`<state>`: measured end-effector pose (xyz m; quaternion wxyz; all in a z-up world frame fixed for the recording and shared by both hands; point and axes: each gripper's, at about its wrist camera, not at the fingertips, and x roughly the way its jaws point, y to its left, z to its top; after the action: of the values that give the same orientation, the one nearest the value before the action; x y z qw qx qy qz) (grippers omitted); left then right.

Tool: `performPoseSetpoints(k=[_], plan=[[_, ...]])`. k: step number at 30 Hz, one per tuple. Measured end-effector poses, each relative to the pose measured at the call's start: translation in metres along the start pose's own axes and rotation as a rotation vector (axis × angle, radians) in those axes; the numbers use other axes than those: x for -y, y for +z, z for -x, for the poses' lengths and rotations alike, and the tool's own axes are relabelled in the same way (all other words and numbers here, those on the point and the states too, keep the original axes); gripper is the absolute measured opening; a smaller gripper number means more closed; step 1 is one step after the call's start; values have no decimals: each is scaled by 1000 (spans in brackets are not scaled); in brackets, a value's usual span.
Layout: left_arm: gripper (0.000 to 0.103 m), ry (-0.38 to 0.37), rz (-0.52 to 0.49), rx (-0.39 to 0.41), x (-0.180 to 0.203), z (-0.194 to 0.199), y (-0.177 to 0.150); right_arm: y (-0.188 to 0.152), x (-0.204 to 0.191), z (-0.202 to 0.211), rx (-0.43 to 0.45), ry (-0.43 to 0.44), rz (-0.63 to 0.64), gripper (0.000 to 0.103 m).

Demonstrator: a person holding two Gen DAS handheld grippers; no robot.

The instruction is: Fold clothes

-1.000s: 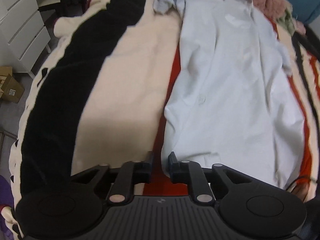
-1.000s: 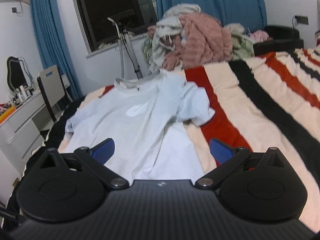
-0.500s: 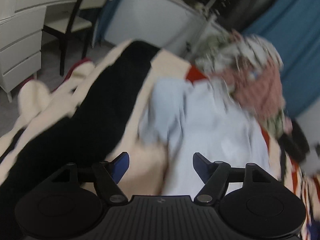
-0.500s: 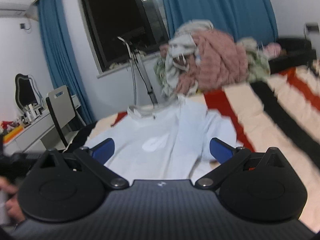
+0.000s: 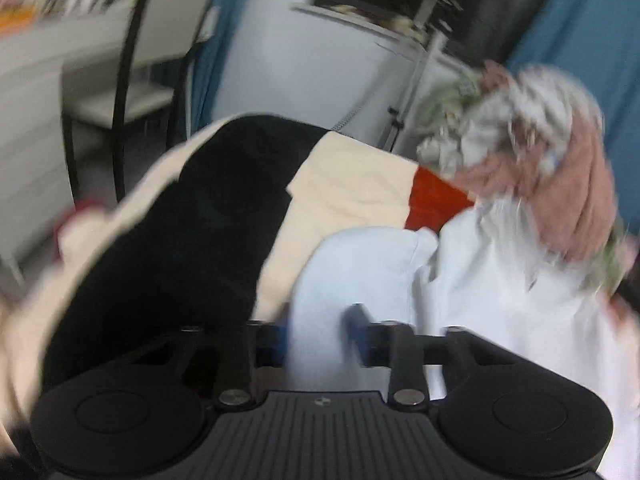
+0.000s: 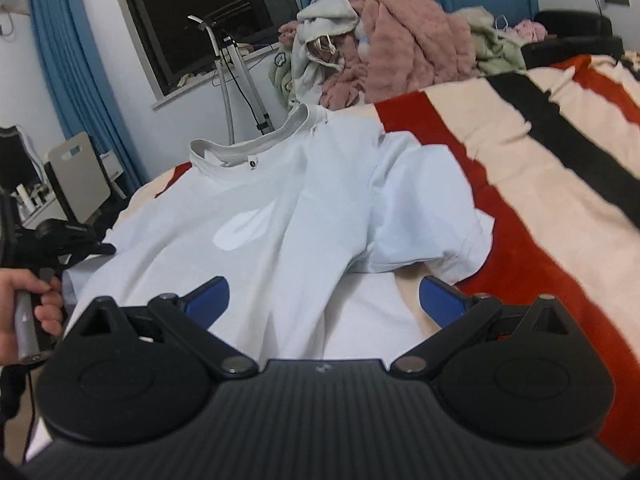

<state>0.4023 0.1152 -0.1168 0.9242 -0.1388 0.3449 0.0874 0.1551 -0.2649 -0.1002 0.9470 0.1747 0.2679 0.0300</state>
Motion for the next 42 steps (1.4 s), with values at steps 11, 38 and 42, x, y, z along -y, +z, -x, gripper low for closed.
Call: performPoseSetpoints(k=[11, 38, 42], plan=[[2, 316, -173, 151, 35, -21, 90, -1, -14, 11, 31, 10, 47, 103], [42, 42, -106, -495, 12, 260, -143, 0, -28, 68, 107, -31, 173, 103], [44, 39, -91, -534, -3, 294, -188, -9, -32, 102, 100, -38, 185, 103]])
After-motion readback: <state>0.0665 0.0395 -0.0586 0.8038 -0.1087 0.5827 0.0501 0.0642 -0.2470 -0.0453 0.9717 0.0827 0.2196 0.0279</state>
